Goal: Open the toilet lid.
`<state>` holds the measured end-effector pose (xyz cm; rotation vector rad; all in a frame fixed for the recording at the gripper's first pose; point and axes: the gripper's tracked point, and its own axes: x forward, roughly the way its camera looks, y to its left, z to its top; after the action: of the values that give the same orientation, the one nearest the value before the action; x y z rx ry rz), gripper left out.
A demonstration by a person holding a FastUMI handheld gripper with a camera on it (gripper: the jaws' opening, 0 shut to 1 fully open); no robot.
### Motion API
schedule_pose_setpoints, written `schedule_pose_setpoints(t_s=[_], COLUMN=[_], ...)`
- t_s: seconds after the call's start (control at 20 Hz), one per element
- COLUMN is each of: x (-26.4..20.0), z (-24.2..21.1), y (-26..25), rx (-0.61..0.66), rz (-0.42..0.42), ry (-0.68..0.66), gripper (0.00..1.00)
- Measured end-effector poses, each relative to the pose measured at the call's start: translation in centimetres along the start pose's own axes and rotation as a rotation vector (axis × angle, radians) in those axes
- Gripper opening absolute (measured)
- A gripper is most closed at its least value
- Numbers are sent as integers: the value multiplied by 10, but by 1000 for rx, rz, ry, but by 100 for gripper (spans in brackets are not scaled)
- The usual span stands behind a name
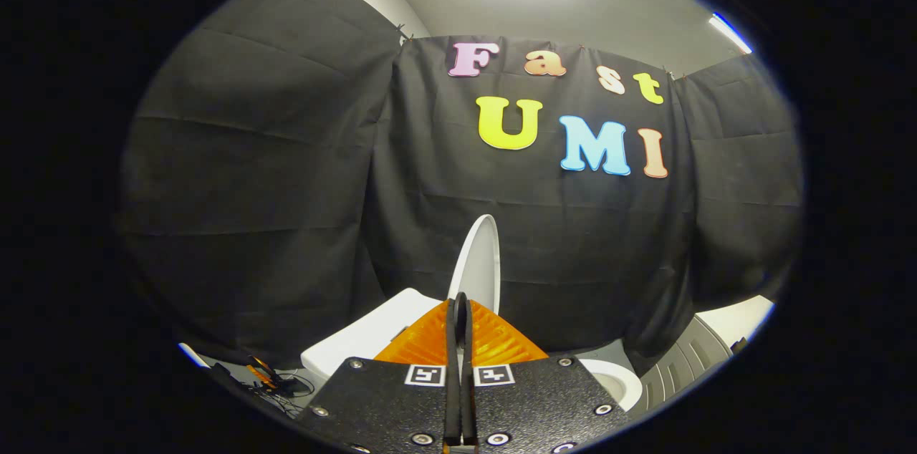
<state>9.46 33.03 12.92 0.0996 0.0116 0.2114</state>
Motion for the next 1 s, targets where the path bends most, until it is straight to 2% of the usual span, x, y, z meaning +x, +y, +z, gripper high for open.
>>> schedule_pose_setpoints(t_s=[0.35, 0.6, 0.8, 0.9, 1.0], x=[7, 2, -4, -12, -20], z=[-1, 1, 6, 15, 28], y=[32, 27, 19, 2, -17], rx=[-6, 25, 134, 180, 216], rz=[89, 125, 201, 212, 210], ry=[2, -4, -13, -26, -56], gripper=[0, 1, 15, 28, 61])
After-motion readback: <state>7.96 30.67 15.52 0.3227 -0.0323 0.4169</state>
